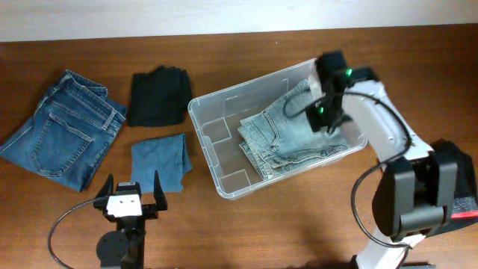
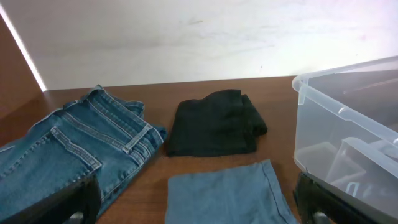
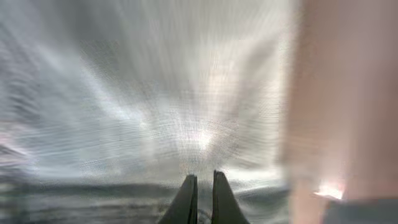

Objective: Pack container
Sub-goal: 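Open the right gripper and raise it out of the bin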

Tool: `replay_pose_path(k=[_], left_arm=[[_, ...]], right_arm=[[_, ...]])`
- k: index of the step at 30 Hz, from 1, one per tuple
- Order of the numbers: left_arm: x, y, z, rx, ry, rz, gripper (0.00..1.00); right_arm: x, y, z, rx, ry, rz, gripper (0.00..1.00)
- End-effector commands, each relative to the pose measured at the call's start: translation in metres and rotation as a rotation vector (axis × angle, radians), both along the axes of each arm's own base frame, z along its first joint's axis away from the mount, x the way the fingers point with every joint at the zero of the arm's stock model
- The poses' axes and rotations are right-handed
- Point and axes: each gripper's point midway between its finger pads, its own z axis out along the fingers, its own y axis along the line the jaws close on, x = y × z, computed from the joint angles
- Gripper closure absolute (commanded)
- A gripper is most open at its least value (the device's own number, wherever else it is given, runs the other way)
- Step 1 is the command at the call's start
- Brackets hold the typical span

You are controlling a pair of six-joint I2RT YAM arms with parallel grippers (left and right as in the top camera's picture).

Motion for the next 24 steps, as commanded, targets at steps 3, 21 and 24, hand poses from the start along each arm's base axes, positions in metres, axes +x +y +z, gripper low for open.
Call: replay_pose_path(k=[3, 21, 24], left_arm=[[0.000, 0.002, -0.001, 0.021, -0.002, 0.011, 0.01], [0.000, 0.002, -0.001, 0.020, -0.002, 0.011, 0.01], [0.000, 0.002, -0.001, 0.020, -0.002, 0.011, 0.01]], right_arm=[[0.027, 0.009, 0.062, 0.065, -0.134, -0.008, 0.96], [0.061, 0.014, -0.043, 0.048, -0.013, -0.010, 0.89], [0.057, 0.015, -0.063, 0.053, 0.039, -0.009, 0.88]])
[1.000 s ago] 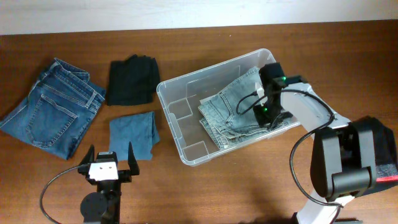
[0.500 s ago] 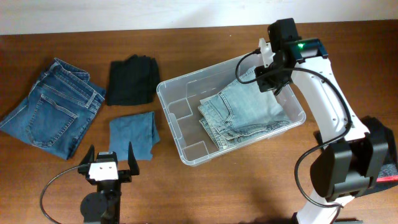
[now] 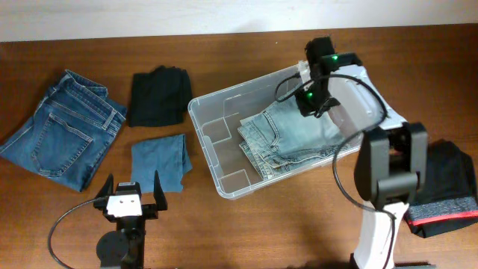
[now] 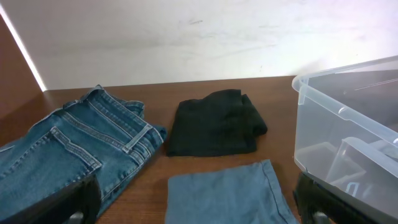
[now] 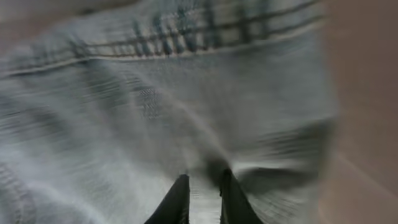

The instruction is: Pack container

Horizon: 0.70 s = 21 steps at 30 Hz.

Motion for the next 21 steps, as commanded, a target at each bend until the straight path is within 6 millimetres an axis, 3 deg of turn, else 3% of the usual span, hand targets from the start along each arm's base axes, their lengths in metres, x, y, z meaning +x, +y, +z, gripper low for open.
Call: replay_pose_path(k=[1, 3, 6, 9, 13, 14, 15, 17, 21], left_arm=[[0.000, 0.002, -0.001, 0.020, -0.003, 0.011, 0.01], [0.000, 0.002, -0.001, 0.020, -0.003, 0.011, 0.01], [0.000, 0.002, -0.001, 0.020, -0.003, 0.011, 0.01], [0.000, 0.002, -0.001, 0.020, -0.003, 0.011, 0.01], [0.000, 0.002, -0.001, 0.020, -0.003, 0.011, 0.01], [0.000, 0.002, -0.001, 0.020, -0.003, 0.011, 0.01], [0.000, 0.002, -0.001, 0.020, -0.003, 0.011, 0.01], [0.000, 0.002, -0.001, 0.020, -0.003, 0.011, 0.01], [0.000, 0.002, -0.001, 0.020, -0.003, 0.011, 0.01]], right_arm=[[-0.002, 0.002, -0.014, 0.024, 0.039, -0.010, 0.88], [-0.001, 0.004, -0.010, 0.037, 0.032, -0.009, 0.92], [0.005, 0.014, 0.020, 0.096, -0.013, 0.000, 0.96], [0.013, 0.025, 0.066, 0.162, -0.083, 0.014, 0.96], [0.009, 0.037, 0.144, 0.233, -0.181, 0.043, 0.96], [-0.003, 0.043, 0.172, 0.260, -0.193, 0.059, 0.96], [-0.013, 0.047, 0.186, 0.274, -0.192, 0.070, 0.96], [-0.034, 0.052, 0.204, 0.280, -0.176, 0.087, 0.96], [-0.077, 0.067, 0.218, 0.267, -0.116, 0.181, 0.96]])
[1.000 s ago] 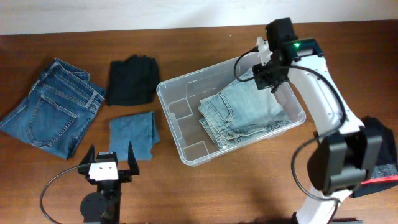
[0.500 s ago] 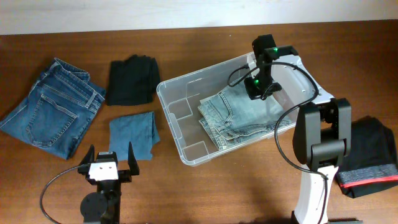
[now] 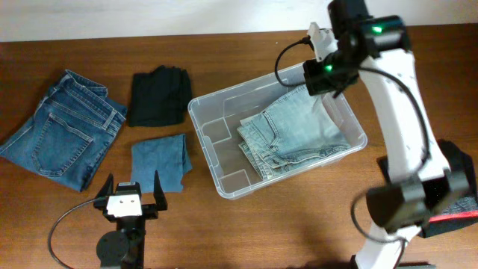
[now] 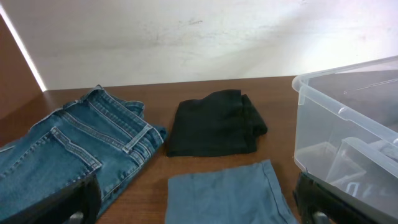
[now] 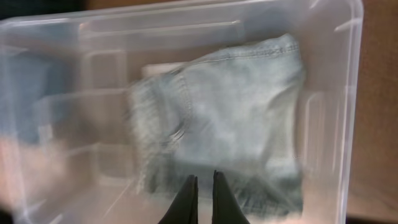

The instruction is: Pack container

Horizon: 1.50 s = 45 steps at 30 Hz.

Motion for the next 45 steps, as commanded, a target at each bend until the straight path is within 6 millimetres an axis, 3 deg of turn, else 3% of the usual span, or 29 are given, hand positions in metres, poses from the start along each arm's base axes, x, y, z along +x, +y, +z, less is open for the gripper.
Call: replay_pose_path(k=[1, 5, 9, 12, 16, 20, 27, 30, 35, 45], left_arm=[[0.000, 0.002, -0.001, 0.020, -0.003, 0.011, 0.01], [0.000, 0.002, -0.001, 0.020, -0.003, 0.011, 0.01], [0.000, 0.003, -0.001, 0.020, -0.003, 0.012, 0.01], [0.000, 0.003, -0.001, 0.020, -0.003, 0.012, 0.01], [0.000, 0.002, -0.001, 0.020, -0.003, 0.011, 0.01], [0.000, 0.002, -0.001, 0.020, -0.003, 0.011, 0.01], [0.000, 0.002, -0.001, 0.020, -0.003, 0.011, 0.01], [0.000, 0.002, -0.001, 0.020, -0.003, 0.011, 0.01], [0.000, 0.003, -0.001, 0.020, -0.003, 0.012, 0.01], [0.000, 0.002, -0.001, 0.020, -0.003, 0.011, 0.01]], right_arm=[[-0.035, 0.029, 0.014, 0.014, 0.024, 0.137, 0.96], [-0.075, 0.060, 0.013, -0.021, 0.077, 0.326, 0.96], [-0.100, 0.097, 0.007, -0.035, 0.087, 0.482, 0.96], [-0.130, 0.128, -0.002, -0.057, 0.110, 0.632, 0.96], [-0.167, 0.153, -0.018, -0.093, 0.154, 0.789, 0.96], [-0.201, 0.162, -0.044, -0.152, 0.239, 0.903, 0.96], [-0.252, 0.144, -0.094, -0.280, 0.443, 1.010, 0.96], [-0.258, 0.141, -0.108, -0.297, 0.469, 1.019, 0.96], [-0.250, 0.151, -0.132, -0.276, 0.416, 1.021, 0.96], [-0.224, 0.162, -0.144, -0.312, 0.278, 1.014, 0.96]])
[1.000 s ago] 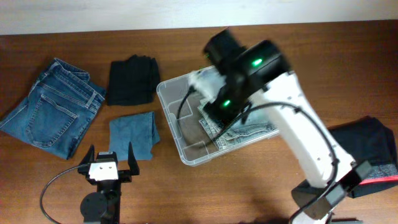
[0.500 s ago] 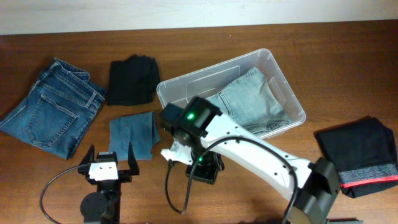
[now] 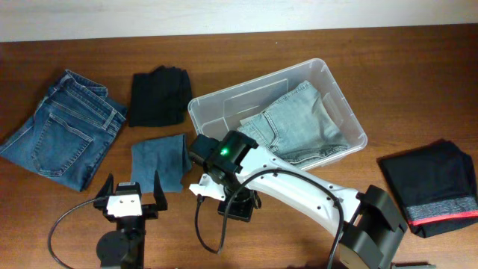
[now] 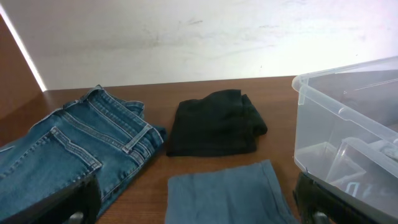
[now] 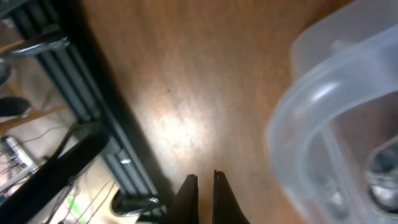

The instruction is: Pack container

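The clear plastic container stands mid-table with folded light-blue jeans inside. My right gripper is shut on nothing, low over bare wood just in front of the container's near-left corner; overhead, the right gripper sits under its arm. On the table to the left lie a folded blue cloth, a black garment and dark blue jeans. My left gripper stays open at the table's front, facing the blue cloth.
A black garment with a red stripe lies at the right, near the table's front. The right arm stretches across the front of the container. The table's front edge and a black frame show beside the right gripper.
My right gripper was above the container's far edge; now it is low over the table in front of the container's near-left corner, still shut. The left gripper and the clothes have not moved.
My shut right gripper was first down on the light-blue jeans at the container's right side, then at their far edge. Later it was raised above the container. Now it is outside, in front of the container, and the jeans lie inside.
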Tool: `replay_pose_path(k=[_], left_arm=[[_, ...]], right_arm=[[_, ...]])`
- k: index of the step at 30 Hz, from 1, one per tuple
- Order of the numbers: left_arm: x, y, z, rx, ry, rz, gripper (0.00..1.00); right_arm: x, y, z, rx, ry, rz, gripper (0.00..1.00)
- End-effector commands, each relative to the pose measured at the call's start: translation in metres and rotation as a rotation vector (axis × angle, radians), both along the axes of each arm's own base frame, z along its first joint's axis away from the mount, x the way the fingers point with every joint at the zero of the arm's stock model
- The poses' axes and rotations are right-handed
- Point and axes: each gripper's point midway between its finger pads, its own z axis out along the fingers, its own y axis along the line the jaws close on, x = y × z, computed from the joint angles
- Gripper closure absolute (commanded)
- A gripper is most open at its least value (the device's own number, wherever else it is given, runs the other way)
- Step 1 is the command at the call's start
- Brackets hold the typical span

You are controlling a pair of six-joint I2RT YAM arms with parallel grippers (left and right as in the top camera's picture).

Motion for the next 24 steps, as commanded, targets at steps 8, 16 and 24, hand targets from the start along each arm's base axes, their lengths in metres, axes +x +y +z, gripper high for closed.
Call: replay_pose_path(k=[8, 16, 24], left_arm=[[0.000, 0.002, -0.001, 0.020, -0.003, 0.011, 0.01], [0.000, 0.002, -0.001, 0.020, -0.003, 0.011, 0.01], [0.000, 0.002, -0.001, 0.020, -0.003, 0.011, 0.01]], right_arm=[[0.020, 0.005, -0.006, 0.004, -0.110, 0.020, 0.96], [0.045, 0.009, -0.007, 0.000, -0.233, 0.023, 0.96], [0.082, 0.006, -0.006, 0.020, -0.333, -0.057, 0.95]])
